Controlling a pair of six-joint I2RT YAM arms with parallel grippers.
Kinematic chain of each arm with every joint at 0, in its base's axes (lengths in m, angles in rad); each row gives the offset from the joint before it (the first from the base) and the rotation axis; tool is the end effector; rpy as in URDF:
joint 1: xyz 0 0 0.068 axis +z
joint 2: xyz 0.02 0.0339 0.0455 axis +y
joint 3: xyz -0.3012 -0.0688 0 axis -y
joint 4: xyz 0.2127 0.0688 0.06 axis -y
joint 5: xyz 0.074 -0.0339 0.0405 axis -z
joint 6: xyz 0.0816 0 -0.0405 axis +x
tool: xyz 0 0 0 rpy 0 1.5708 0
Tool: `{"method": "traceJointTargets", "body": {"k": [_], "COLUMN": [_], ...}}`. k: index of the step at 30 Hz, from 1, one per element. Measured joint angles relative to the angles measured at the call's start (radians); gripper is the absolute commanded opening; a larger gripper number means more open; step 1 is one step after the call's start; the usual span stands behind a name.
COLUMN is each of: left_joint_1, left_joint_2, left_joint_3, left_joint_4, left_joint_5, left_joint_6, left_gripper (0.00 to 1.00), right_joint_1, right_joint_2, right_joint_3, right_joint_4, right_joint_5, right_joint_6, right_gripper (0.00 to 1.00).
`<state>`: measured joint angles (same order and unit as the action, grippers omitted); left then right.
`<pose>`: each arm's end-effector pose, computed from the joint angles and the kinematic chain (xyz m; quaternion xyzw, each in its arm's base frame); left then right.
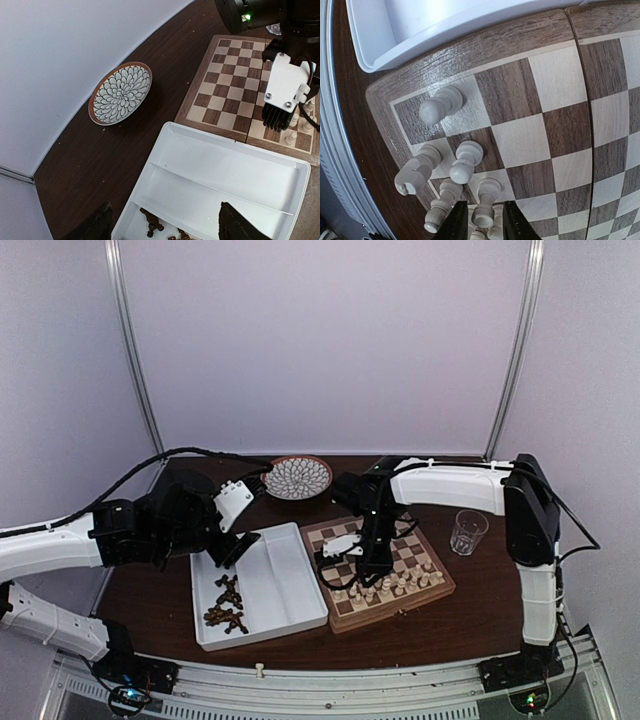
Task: Set up the chess pieces on the board
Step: Pick up the rook from c2, then place the rook at a1.
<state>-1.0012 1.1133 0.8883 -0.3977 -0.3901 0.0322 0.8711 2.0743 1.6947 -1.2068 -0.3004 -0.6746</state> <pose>0.1497 -0.1762 0.3076 0.3543 0.8026 -0.0560 0.4766 0.2280 0.3084 0.2023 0.6895 -0.7087 -0.1482 0.0224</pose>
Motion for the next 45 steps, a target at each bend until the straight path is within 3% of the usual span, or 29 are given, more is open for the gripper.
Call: {"method": "traceJointTargets", "body": {"k": [12,31,45], "left_joint_1": [0.0,0.0,0.0], "left_joint_2": [0.0,0.0,0.0], "left_joint_3": [0.0,0.0,0.0], "left_joint_4": [0.0,0.0,0.0], "left_joint_5": [0.0,0.0,-0.015], "left_joint_6": [0.0,0.011,0.021], "left_gripper": [0.73,0.73,0.73], "right_joint_1": [0.0,0.006,0.156], "right_joint_2": [0.002,-0.05,-0.09], "right_joint_3": [0.0,0.018,0.083], "right_joint_4": [0.006,-0.004,-0.043], "right_joint_5": [0.018,0.043,0.055], "right_joint_6": [0.007,0.007,-0.005], "right_gripper": [0.15,0.13,0.13]}}
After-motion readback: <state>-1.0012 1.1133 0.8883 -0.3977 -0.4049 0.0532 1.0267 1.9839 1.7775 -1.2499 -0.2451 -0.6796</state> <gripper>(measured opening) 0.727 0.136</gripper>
